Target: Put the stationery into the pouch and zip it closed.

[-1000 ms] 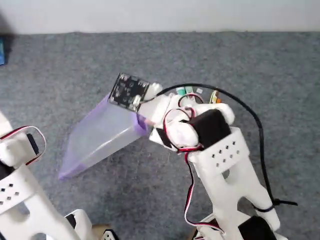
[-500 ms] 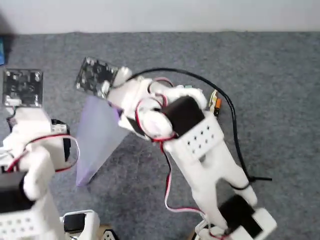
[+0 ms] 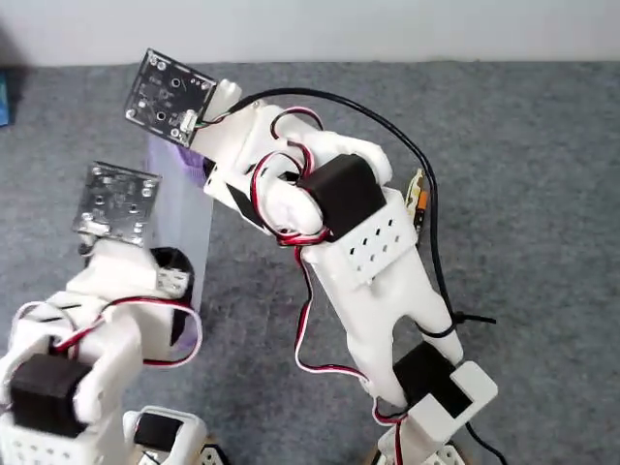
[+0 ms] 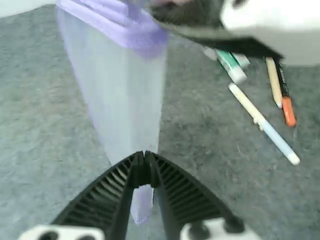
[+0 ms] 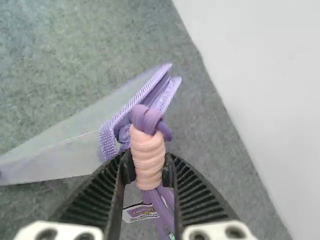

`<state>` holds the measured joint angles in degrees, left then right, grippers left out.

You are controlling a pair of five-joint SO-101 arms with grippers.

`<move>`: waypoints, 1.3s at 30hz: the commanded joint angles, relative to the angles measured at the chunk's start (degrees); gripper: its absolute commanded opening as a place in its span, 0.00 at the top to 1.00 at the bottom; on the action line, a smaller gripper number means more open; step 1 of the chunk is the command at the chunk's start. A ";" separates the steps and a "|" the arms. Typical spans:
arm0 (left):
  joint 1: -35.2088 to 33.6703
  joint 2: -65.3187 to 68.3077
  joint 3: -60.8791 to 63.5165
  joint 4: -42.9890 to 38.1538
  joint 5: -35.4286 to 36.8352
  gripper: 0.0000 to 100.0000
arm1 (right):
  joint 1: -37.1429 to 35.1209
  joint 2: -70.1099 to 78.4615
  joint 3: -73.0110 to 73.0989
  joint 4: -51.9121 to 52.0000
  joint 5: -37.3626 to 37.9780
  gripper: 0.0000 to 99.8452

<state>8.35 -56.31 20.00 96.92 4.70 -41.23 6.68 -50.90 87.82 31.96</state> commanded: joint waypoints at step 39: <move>-16.62 -0.88 -15.08 -2.02 -4.22 0.98 | -5.67 -1.19 1.05 15.08 -7.65 0.99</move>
<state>-4.13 -57.45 7.16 94.37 -0.22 -46.51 6.42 -51.16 100.48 25.10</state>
